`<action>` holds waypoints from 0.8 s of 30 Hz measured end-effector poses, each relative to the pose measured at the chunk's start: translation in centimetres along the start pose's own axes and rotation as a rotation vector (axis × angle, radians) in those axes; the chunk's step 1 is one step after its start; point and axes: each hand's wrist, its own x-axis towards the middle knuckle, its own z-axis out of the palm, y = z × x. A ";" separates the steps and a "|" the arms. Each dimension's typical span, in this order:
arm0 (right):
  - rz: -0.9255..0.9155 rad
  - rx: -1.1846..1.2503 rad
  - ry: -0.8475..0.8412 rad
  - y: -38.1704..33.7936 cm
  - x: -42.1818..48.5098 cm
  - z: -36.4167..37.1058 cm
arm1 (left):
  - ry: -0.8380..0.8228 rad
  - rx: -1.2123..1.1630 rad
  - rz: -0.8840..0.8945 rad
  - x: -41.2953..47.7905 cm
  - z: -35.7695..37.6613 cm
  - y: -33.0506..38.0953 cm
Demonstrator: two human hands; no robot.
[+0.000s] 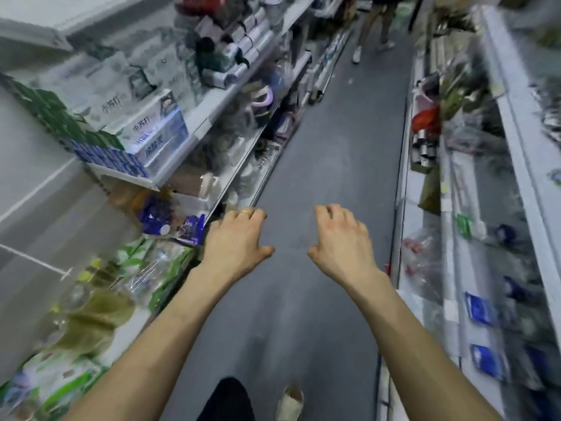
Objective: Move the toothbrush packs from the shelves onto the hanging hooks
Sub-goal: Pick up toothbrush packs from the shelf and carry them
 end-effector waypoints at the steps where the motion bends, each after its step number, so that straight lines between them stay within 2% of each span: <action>1: 0.018 0.001 -0.008 1.0 1.7 -0.1 | 0.002 0.001 0.017 2.3 -0.1 0.6; 6: 0.108 0.029 -0.055 4.1 11.8 0.1 | -0.001 0.024 0.111 14.9 -0.7 2.2; 11: 0.218 0.052 -0.020 7.0 23.4 -0.6 | 0.037 0.048 0.246 28.8 -1.5 2.5; 19: 0.519 0.105 -0.021 14.0 36.1 -4.6 | -0.007 -0.088 0.378 47.8 -5.2 6.4; 24: 0.667 0.105 0.034 20.1 44.9 -5.6 | -0.043 -0.132 0.458 59.8 -5.4 10.5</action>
